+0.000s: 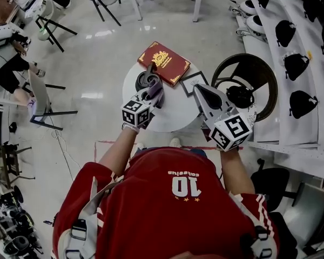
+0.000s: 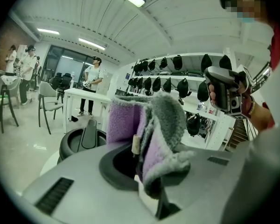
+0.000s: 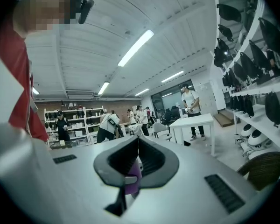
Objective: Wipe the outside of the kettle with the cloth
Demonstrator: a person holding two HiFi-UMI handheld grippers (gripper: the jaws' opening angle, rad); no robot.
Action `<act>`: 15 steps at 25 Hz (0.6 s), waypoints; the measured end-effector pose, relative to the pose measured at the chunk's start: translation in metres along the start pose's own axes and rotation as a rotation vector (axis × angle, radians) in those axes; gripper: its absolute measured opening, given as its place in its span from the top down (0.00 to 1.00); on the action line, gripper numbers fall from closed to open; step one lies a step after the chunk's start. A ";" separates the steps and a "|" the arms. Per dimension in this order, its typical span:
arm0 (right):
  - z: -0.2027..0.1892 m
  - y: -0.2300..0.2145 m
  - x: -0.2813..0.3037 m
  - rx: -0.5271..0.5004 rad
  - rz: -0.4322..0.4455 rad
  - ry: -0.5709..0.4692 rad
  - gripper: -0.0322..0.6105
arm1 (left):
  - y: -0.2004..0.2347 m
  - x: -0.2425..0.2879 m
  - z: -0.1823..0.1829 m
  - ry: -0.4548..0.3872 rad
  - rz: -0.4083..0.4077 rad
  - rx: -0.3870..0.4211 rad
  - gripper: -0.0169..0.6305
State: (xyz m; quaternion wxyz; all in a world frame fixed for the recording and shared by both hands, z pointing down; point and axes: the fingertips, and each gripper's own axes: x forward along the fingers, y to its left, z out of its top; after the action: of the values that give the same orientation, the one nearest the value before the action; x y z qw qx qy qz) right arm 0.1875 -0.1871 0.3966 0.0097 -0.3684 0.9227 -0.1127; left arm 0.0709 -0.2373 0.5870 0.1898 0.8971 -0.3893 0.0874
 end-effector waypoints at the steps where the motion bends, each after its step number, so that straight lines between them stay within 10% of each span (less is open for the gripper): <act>1: 0.000 0.000 0.001 0.000 0.005 0.000 0.92 | -0.001 0.001 0.002 -0.005 -0.003 0.008 0.90; 15: 0.006 0.032 0.038 -0.007 0.045 -0.002 0.92 | 0.006 -0.056 0.061 -0.074 -0.015 0.166 0.90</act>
State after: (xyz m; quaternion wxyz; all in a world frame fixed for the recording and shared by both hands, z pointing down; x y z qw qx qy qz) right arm 0.1389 -0.1920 0.3867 0.0116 -0.3479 0.9311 -0.1089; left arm 0.0291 -0.2287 0.5158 0.1009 0.9152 -0.3808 0.0848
